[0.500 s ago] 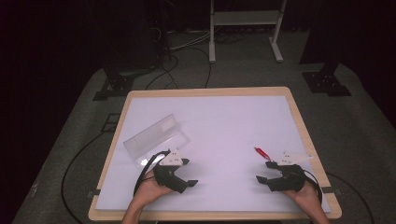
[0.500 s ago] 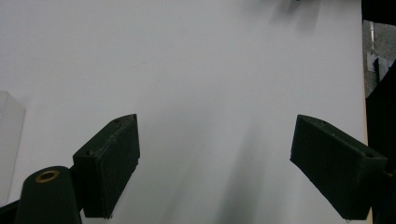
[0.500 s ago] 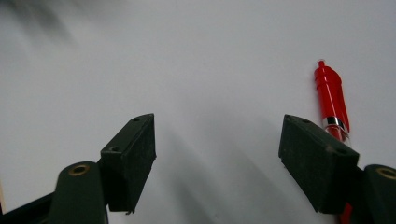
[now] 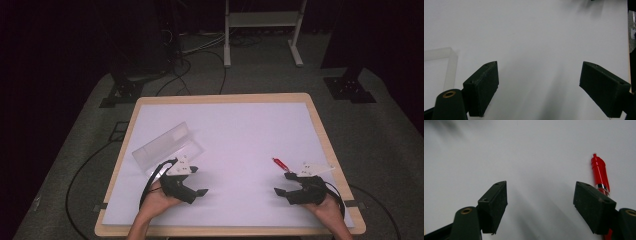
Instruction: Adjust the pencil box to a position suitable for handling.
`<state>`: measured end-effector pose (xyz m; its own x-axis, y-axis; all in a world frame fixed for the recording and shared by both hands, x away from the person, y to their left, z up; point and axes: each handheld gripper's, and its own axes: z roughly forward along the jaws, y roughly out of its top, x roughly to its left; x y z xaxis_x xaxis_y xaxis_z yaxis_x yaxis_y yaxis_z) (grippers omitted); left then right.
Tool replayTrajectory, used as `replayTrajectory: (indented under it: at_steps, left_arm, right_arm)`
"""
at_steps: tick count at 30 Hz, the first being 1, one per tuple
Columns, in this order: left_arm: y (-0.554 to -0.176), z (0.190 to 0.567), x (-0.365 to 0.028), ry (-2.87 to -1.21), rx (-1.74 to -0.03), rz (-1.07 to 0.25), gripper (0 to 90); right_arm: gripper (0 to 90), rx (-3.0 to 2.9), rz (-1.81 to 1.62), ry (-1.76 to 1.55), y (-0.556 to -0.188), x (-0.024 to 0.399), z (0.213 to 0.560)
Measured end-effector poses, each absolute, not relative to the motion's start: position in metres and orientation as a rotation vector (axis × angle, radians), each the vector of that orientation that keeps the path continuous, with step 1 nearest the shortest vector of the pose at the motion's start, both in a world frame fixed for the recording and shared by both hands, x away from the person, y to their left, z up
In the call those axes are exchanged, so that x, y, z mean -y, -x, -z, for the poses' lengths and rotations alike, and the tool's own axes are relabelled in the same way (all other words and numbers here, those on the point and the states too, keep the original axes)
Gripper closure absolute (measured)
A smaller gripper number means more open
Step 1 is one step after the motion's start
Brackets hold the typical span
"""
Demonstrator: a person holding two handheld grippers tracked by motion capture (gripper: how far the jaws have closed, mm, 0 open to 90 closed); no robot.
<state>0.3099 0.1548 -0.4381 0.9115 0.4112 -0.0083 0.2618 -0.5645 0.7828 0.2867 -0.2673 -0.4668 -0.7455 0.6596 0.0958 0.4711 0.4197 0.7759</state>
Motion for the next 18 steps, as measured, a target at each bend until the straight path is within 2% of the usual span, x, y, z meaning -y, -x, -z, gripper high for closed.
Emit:
replayTrajectory:
  at_steps: [18]
  left_arm:
    - [-0.315,0.432,-0.177,-2.179,-0.542,-0.297,15.2]
  right_arm:
    - [26.3,-2.463,-1.217,-0.982,-0.286,0.263,0.467]
